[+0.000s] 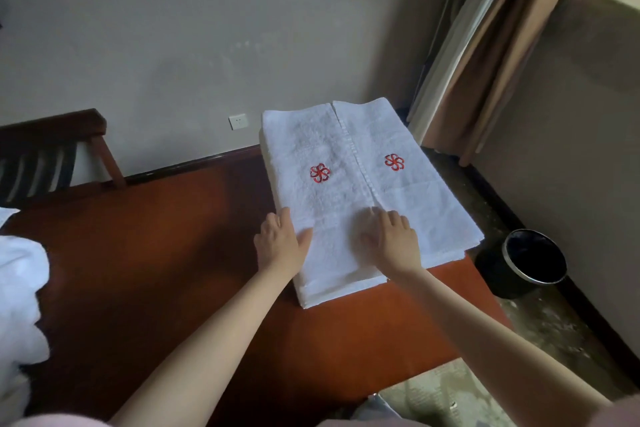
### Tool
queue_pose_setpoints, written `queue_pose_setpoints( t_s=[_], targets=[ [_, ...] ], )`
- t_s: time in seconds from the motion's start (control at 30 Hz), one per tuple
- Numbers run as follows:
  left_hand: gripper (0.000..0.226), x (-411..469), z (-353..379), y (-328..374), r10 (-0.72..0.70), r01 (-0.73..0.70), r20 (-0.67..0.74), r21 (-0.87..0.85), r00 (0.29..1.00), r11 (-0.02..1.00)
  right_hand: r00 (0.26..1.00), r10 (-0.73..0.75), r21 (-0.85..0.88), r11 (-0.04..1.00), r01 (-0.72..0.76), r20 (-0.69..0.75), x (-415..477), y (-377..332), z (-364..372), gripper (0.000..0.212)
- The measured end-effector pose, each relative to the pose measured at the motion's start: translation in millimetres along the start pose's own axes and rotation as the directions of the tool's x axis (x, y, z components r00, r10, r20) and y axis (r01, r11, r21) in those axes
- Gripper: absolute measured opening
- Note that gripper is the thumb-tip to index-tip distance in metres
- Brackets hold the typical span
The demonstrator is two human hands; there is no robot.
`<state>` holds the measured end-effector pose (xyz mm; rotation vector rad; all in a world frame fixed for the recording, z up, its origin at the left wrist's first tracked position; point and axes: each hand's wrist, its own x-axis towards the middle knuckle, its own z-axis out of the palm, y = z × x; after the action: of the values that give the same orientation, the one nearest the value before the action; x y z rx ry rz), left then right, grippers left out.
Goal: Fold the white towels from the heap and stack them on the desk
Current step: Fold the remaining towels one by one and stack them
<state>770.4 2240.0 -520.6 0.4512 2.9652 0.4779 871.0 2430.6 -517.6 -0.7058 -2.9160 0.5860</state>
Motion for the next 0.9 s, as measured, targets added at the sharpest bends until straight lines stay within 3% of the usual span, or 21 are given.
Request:
queue_pose_setpoints(
  t_s=[0.1,0.2,0.3,0.4,0.47,0.53,0.6,0.7,0.77,0.83,0.9],
  targets=[
    [0.067,-6.4,2.6,-4.7,-0.038,0.082,0.178,-0.248,0.983,0.965,0.973,0.177,0.073,0.979,-0.189,0.151,-5.8,-4.3,-4.6,0.052],
    [0.08,-14.0,4.7,-6.0,-0.039,0.161,0.265,-0.453,0.963,0.877,0.931,0.233,0.201,0.934,-0.294,0.282,-6.4,-5.3,-11.2,0.056],
    [0.081,-19.3,6.8,-7.8,0.016,0.144,0.28,-0.54,0.96,0.829,0.95,0.195,0.364,0.89,-0.275,0.243,-5.6,-3.7,-20.5,0.057],
    [0.079,-22.0,5.3,-9.7,0.049,0.126,0.277,-0.578,0.96,0.807,0.968,0.134,0.289,0.938,-0.193,0.213,-10.8,-0.4,-25.3,0.059],
    [0.077,-26.3,5.2,-10.6,0.072,0.102,0.312,-0.507,0.947,0.856,0.962,0.121,0.092,0.985,-0.147,0.243,-19.2,0.9,-22.3,0.063],
    [0.072,-28.7,4.8,-12.8,0.074,0.054,0.366,-0.328,0.928,0.943,0.964,0.125,-0.118,0.988,-0.099,0.236,-26.5,0.8,-18.3,0.066],
    [0.067,-29.1,-1.7,-13.7,0.052,0.007,0.385,-0.15,0.921,0.989,0.98,0.114,-0.204,0.976,-0.08,0.162,-28.9,0.7,-16.5,0.068],
    [0.063,-30.3,-9.2,-10.6,0.19,-0.205,0.129,0.12,0.973,0.971,0.998,-0.054,-0.258,0.965,0.042,-0.04,-26.5,-1.0,-15.3,0.064],
    [0.063,-32.0,-9.7,-4.1,0.342,-0.336,0.002,0.193,0.94,0.922,0.971,-0.217,-0.246,0.951,0.187,-0.102,-23.0,-2.4,-11.5,0.059],
    [0.068,-31.4,-5.5,-0.4,0.415,-0.427,0.1,0.186,0.904,0.885,0.964,-0.264,-0.198,0.944,0.263,0.021,-19.8,-0.2,-6.0,0.057],
    [0.072,-31.9,2.5,-1.9,0.388,-0.446,0.278,0.191,0.879,0.874,0.96,-0.224,-0.167,0.953,0.252,0.169,-20.1,5.5,3.4,0.055]
  ],
)
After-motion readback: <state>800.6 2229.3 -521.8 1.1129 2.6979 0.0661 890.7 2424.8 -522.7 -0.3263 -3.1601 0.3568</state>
